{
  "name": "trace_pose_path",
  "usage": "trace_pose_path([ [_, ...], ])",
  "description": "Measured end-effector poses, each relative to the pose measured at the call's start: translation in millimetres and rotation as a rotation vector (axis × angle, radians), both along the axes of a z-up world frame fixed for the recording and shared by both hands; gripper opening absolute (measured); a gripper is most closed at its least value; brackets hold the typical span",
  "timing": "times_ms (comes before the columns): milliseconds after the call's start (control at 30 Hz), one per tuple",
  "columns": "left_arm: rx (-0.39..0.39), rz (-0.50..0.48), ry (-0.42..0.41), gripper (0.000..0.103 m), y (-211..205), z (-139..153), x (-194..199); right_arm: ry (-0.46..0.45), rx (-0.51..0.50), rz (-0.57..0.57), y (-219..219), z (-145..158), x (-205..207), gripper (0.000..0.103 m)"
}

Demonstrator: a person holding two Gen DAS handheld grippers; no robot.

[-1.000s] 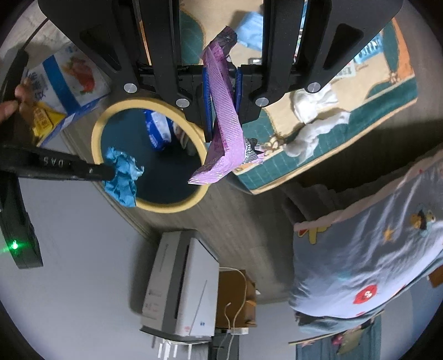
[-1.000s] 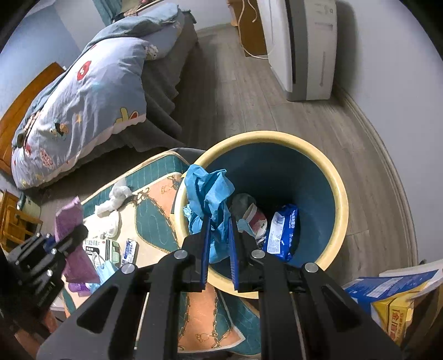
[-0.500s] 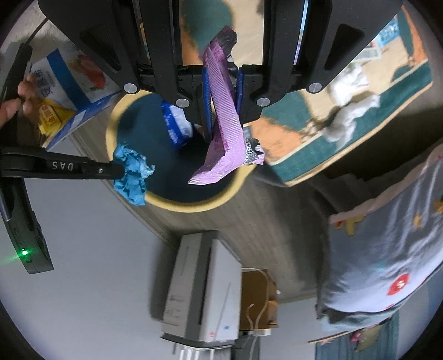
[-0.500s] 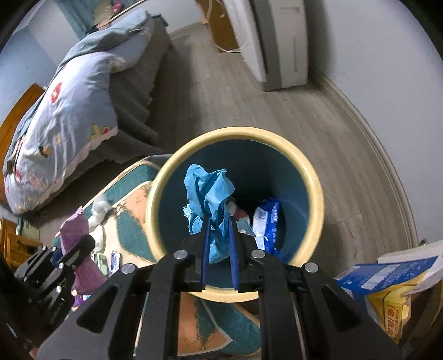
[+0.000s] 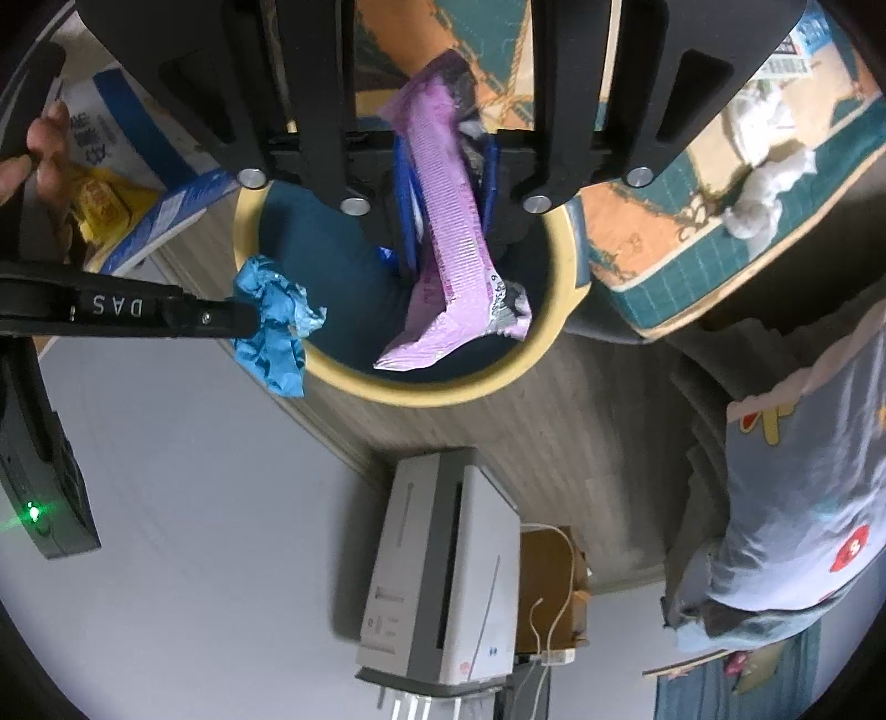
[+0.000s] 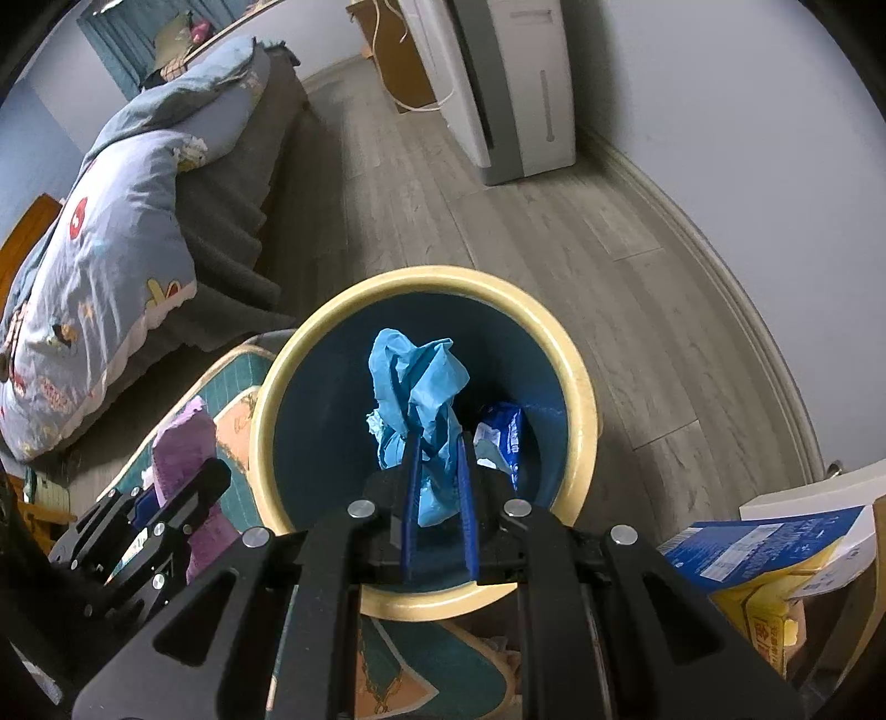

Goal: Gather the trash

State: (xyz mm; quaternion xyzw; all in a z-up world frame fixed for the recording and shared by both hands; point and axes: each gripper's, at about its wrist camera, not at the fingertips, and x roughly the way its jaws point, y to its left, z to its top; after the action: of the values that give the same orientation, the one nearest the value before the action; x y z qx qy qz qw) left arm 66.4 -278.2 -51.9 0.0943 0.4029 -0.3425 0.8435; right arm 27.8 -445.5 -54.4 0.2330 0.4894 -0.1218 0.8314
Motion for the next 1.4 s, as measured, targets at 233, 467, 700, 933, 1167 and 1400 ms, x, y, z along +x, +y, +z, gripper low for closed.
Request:
trace_pose_path([
  [233,-0.008,0.009,-0.039,0.054,1.6,4.9,-1.3,-0.010,-0.013,-0.014,-1.9,1.9,-0.3,0.017],
  [467,-0.020,0.032,-0.064,0.079,9.3,12.0,-2.2,-0.041,-0.018,-0.050,-2.9,10.0,-3.9,0.058],
  [700,-0.007,0.063,-0.101,0.093,25.0,21.5,-5.7,-0.075,-0.009,-0.069,1.4,21.4,-7.5,0.091],
  [933,0.001,0.106,-0.119,0.095,56.9,32.5,-9.6,-0.091,-0.005,-0.051,20.1,32.4,-4.1,0.097],
  [1167,0.000,0.163,-0.139,0.095,97.3,46.1,-15.9,-0.104,-0.026,0.006,53.5,43.4,-0.5,0.097],
  [1400,0.023,0.235,-0.167,0.095,146.0,55.7,-26.3,-0.113,-0.029,0.057,87.7,48.7,1.8,0.097],
])
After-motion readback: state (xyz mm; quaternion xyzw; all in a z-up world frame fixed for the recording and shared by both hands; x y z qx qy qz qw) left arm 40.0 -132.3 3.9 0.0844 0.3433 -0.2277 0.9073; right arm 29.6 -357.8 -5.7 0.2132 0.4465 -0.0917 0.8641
